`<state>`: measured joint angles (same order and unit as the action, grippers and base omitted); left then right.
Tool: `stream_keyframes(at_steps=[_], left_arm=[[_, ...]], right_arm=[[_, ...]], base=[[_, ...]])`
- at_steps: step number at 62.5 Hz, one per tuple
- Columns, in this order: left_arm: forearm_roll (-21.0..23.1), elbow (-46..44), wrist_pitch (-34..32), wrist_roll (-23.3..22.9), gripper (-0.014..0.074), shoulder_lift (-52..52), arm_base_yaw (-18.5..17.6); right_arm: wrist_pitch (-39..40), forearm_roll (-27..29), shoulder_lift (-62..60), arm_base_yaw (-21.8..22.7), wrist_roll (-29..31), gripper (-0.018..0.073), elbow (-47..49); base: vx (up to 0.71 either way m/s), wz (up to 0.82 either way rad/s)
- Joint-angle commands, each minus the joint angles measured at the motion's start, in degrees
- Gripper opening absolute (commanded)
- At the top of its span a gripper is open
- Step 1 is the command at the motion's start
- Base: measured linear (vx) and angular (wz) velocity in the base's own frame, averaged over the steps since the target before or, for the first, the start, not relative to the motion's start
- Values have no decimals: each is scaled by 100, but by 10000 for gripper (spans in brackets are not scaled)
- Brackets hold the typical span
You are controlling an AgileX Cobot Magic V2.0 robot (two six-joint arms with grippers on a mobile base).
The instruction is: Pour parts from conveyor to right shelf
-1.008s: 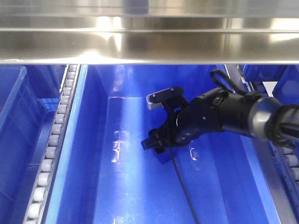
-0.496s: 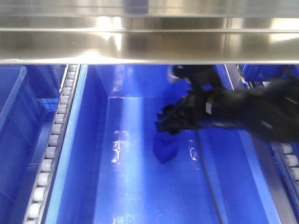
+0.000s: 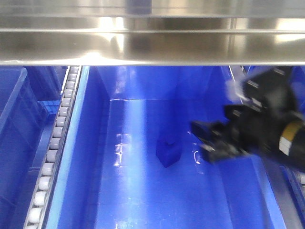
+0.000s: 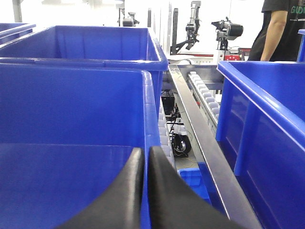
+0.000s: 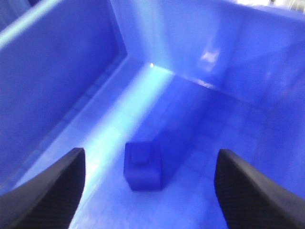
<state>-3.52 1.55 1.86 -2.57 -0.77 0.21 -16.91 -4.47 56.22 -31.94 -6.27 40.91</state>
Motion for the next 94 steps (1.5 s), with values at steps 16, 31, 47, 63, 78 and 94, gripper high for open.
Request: stream_keyframes(at_steps=[16,31,47,63,78,94], left_arm=[[14,173,-416,-44,-6,-85,6],[14,173,-416,-44,-6,-85,6],[14,173,-416,-44,-6,-85,6],[14,173,-416,-44,-6,-85,6],[14,173,-416,-44,-6,-79,6],[14,173,-416,-44,-6,-79,6]], right_arm=[[431,-4,-2192,30,13,543,-1100],[131,52,-3968,30,18,533,-1831],[-217,46,-4812,30,44,452,-2445],[-198,42,-4812,30,41,27,-2506],[-218,100,-4812,30,21,-9,-2506],[-218,100,-4812,30,21,-9,-2506]], base=[[0,0],[0,0],[0,0],[0,0],[0,0],[0,0]])
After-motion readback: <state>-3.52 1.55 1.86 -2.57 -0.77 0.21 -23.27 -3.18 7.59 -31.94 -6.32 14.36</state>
